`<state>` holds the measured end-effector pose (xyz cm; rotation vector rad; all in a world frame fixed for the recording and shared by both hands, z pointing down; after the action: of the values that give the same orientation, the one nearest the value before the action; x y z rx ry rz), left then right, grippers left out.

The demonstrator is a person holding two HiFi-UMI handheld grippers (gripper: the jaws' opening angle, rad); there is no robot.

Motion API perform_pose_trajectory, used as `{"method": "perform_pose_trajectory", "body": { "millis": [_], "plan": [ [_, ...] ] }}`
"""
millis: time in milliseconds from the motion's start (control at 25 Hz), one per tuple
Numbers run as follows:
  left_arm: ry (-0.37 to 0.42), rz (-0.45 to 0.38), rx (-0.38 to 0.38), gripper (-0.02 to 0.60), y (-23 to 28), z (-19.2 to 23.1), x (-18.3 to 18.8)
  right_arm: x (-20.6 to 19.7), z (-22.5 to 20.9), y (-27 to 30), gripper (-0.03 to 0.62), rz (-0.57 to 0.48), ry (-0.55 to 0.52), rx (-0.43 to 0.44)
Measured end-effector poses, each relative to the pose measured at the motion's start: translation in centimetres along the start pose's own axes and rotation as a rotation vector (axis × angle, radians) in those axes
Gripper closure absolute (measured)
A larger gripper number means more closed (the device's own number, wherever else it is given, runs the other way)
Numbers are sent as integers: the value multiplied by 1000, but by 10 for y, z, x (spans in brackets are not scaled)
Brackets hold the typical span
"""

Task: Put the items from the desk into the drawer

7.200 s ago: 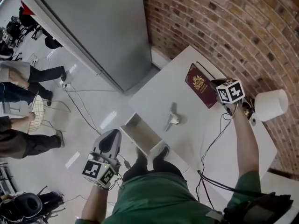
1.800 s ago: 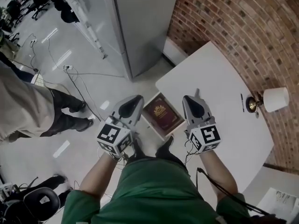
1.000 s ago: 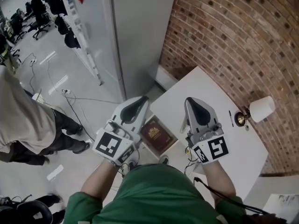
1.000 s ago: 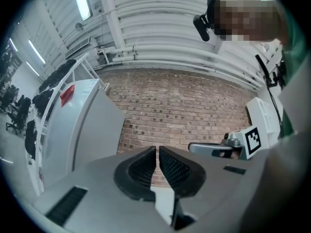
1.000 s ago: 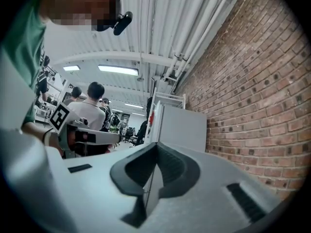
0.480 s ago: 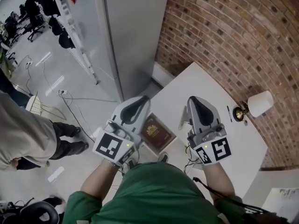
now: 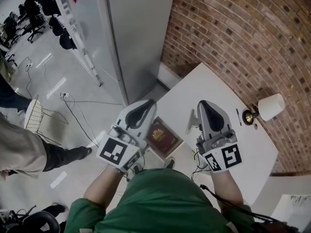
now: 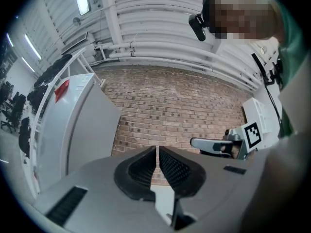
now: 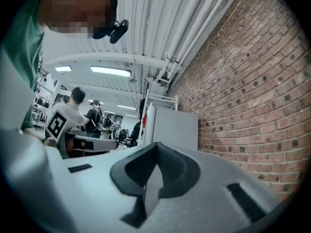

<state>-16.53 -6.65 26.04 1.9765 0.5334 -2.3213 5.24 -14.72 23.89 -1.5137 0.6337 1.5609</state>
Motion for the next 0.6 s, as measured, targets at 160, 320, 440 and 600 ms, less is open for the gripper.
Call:
{"method": "perform_pose_trajectory", "body": {
  "millis": [160, 320, 440, 600],
  "plan": [
    [-4, -7, -4, 566, -1, 0, -5, -5, -3, -4, 592, 10, 17, -10],
    [-15, 5, 11, 566, 0, -1, -8, -9, -8, -8, 592, 23, 34, -25],
    [-13, 15, 19, 566, -1, -1, -12, -11, -10, -10, 592, 27, 22, -22],
    [-12, 16, 28, 566, 3, -4, -17, -12, -15, -12, 592, 28, 7, -8]
  ]
}}
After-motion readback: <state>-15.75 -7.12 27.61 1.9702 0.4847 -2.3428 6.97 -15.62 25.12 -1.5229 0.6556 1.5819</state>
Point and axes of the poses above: the fingertips, and each gripper's own axes: y forward along the fingers, z to its left, x out of its top, the point moved 9 cm from there along -y, backward along the fingers, and after that the axes turned 5 degrees about -z, right-handed, at the moved point
